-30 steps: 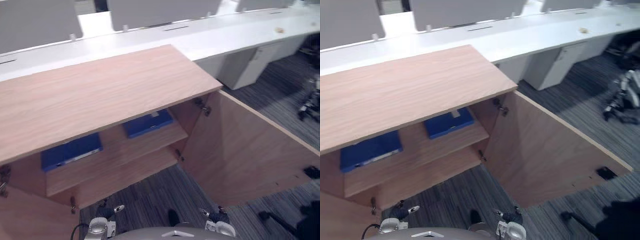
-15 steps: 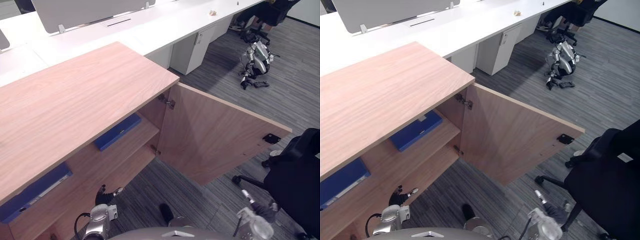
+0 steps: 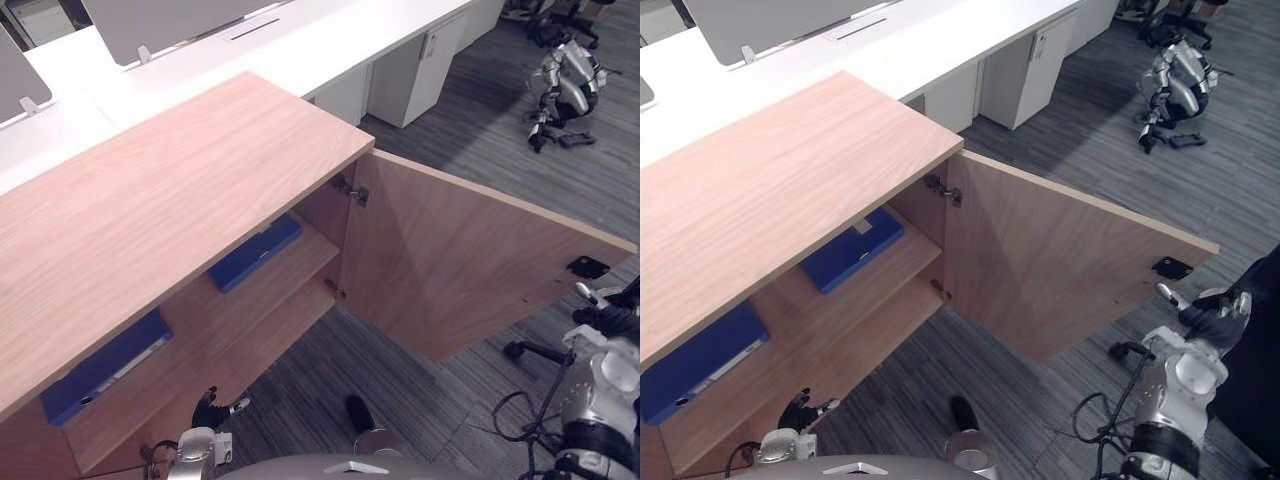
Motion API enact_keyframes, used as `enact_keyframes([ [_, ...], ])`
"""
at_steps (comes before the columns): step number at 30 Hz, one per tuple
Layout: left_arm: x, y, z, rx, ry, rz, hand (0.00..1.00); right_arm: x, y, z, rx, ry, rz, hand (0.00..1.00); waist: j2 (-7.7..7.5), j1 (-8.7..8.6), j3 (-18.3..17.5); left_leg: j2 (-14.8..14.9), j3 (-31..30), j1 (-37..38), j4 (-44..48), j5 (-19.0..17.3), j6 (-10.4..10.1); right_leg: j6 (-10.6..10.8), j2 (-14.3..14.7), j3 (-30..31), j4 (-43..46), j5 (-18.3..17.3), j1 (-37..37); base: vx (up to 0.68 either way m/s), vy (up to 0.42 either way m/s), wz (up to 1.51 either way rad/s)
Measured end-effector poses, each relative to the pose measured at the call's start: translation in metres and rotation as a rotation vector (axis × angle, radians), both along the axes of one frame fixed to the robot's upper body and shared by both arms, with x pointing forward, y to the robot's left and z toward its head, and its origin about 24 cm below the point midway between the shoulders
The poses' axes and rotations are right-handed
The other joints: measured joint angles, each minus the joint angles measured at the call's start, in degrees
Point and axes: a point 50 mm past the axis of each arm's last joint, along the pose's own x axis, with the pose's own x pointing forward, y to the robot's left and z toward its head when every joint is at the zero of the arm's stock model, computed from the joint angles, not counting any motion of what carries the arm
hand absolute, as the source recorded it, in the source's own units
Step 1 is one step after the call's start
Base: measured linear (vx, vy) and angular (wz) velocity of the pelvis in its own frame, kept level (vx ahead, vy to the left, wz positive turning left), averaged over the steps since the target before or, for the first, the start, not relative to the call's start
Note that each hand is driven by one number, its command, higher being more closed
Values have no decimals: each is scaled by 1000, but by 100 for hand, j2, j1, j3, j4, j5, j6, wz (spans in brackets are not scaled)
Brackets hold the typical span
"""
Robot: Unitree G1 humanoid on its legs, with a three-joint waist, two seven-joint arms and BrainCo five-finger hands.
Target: Walk over to the cabinet, pick up the folder, carry it to the office cabinet, place the folder inside the office cabinet, then close the office cabinet door
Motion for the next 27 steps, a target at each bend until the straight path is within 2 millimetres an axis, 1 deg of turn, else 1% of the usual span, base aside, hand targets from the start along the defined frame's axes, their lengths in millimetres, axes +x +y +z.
enact_keyframes([
  [2,-4,-4,-3,-15,17,-28,0,3,-6,3,-12,23,11,0,68,-7,-2,-6,-138,-32,-8,2,4,15,-16,-66,-72,17,28,-9,-57,11],
  [4,-8,-7,-4,-23,27,-48,0,5,-8,4,-12,32,17,0,104,-14,2,-26,-256,-60,-36,15,24,27,-40,-124,-118,30,37,-11,-49,10],
  [6,-7,-9,-4,-23,20,-67,0,9,-9,3,-14,58,42,0,136,-48,-3,-54,-354,-102,-77,40,62,35,-62,-174,-142,39,28,-17,-43,15],
  [7,-6,-9,-3,-25,15,-79,0,12,-8,3,-23,79,69,0,180,-45,-12,-60,-379,-117,-82,43,66,39,-70,-198,-150,46,29,-24,-41,11],
  [11,-10,-10,-4,-21,26,-125,0,19,-4,1,-64,148,148,0,211,-71,-13,-66,-518,-119,-90,46,72,41,-95,-356,-207,57,112,-30,-50,12],
  [13,-11,-10,-5,-18,28,-135,0,27,-2,2,-71,168,173,0,227,-70,-11,-80,-525,-122,-90,49,75,45,-110,-370,-266,100,119,-56,-49,1],
  [15,-11,-12,-5,-19,28,-150,0,33,-1,6,-90,177,191,0,267,-120,66,-105,-536,-132,-91,58,91,58,-139,-376,-266,114,116,-65,-48,-2],
  [20,-10,-13,-4,-16,24,-170,0,38,1,7,-132,229,226,0,313,-174,126,-131,-598,-142,-93,91,140,69,-173,-467,-268,144,112,-77,-53,4],
  [23,-10,-13,-4,-11,25,-177,0,40,3,7,-139,238,236,0,300,-177,135,-133,-658,-143,-105,132,155,70,-174,-498,-308,157,114,-98,-65,5],
  [25,-11,-13,-4,-7,27,-182,0,41,7,12,-155,217,254,0,296,-177,138,-130,-672,-143,-113,155,145,33,-173,-513,-313,128,109,-95,-74,1],
  [27,-11,-13,-5,-7,28,-182,0,38,13,17,-185,193,272,0,290,-192,142,-117,-680,-138,-114,169,137,26,-160,-522,-313,123,109,-79,-77,-3],
])
